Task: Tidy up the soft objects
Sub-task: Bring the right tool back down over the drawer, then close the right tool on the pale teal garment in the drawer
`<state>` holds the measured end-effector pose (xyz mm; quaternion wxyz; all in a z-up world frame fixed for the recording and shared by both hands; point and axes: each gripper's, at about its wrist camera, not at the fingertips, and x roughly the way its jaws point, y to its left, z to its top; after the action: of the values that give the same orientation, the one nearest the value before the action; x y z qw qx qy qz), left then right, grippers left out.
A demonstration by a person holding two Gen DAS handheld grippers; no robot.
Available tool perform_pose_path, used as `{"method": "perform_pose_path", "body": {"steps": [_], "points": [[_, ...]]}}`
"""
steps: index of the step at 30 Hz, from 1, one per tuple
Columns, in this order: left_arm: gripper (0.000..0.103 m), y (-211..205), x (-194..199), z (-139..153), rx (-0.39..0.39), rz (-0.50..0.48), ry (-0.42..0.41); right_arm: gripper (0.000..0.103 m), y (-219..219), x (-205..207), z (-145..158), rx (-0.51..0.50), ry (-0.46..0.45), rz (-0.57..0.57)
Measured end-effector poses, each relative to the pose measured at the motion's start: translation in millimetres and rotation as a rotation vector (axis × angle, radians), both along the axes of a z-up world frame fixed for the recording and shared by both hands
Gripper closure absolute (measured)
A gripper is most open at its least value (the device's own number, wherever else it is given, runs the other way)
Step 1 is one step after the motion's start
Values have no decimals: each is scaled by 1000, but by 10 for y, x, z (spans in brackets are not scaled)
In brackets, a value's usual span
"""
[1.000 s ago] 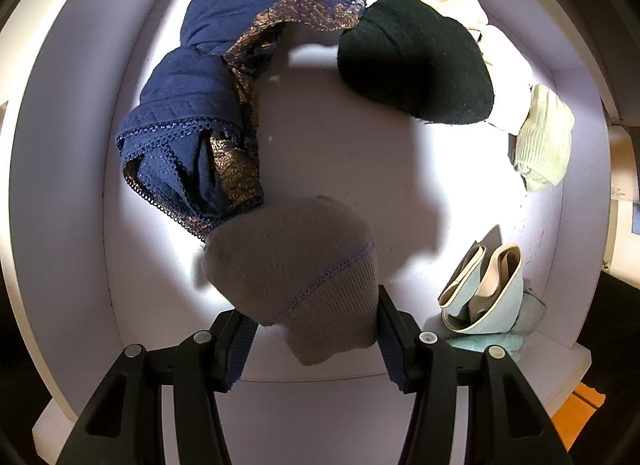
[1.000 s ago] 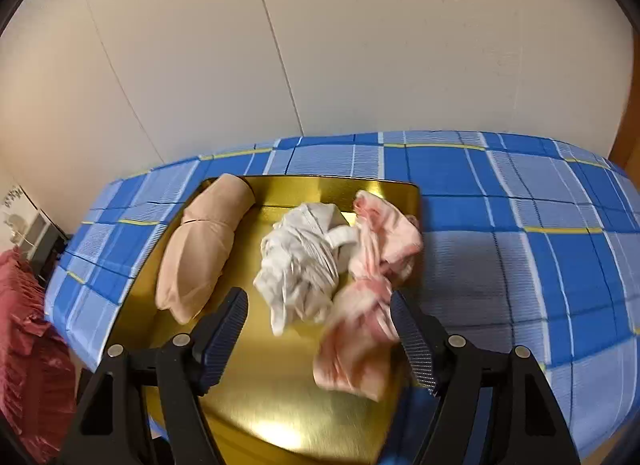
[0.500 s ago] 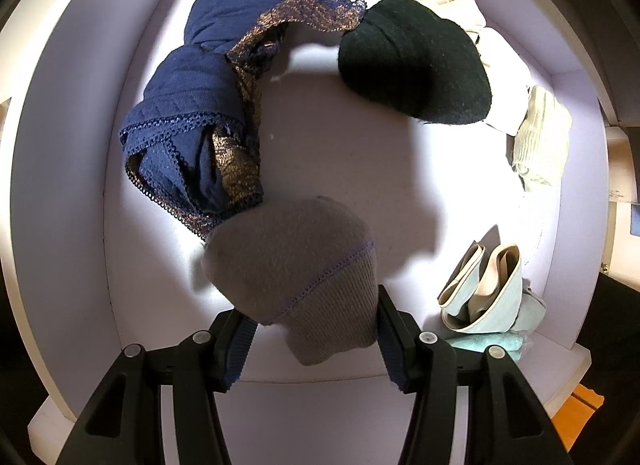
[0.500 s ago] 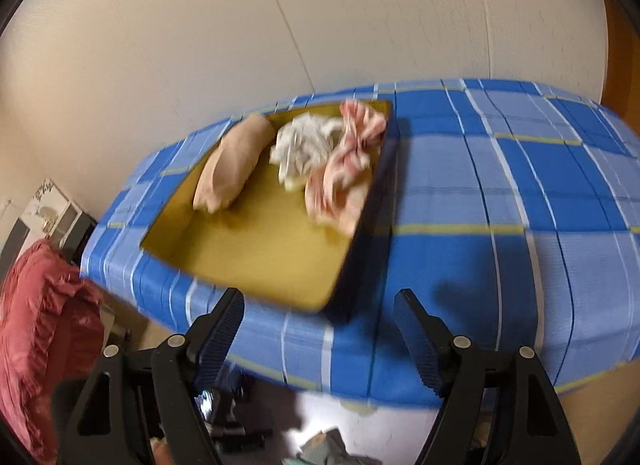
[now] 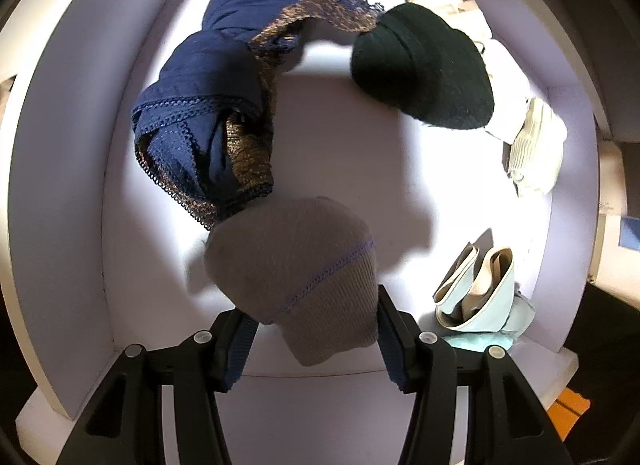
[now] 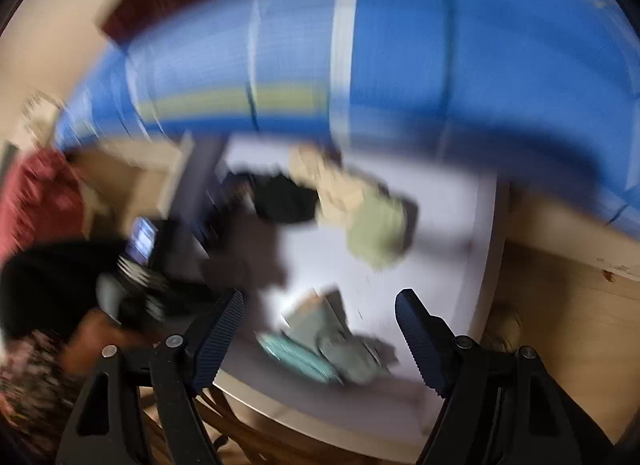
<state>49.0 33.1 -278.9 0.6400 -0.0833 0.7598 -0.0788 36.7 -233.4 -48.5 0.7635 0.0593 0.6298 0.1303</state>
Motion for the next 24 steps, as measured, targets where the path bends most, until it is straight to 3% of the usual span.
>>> {"method": "perform_pose_path", "body": {"steps": [10, 15, 24], "points": [[48, 19, -9, 36, -5, -9, -11, 24, 268, -110, -787, -181, 240, 127], [48, 64, -12, 113, -8, 14, -27, 24, 296, -116, -1132, -140, 364, 109], [48, 67, -53, 205, -6, 30, -45, 24, 388, -118, -1563, -174, 424, 124]]}}
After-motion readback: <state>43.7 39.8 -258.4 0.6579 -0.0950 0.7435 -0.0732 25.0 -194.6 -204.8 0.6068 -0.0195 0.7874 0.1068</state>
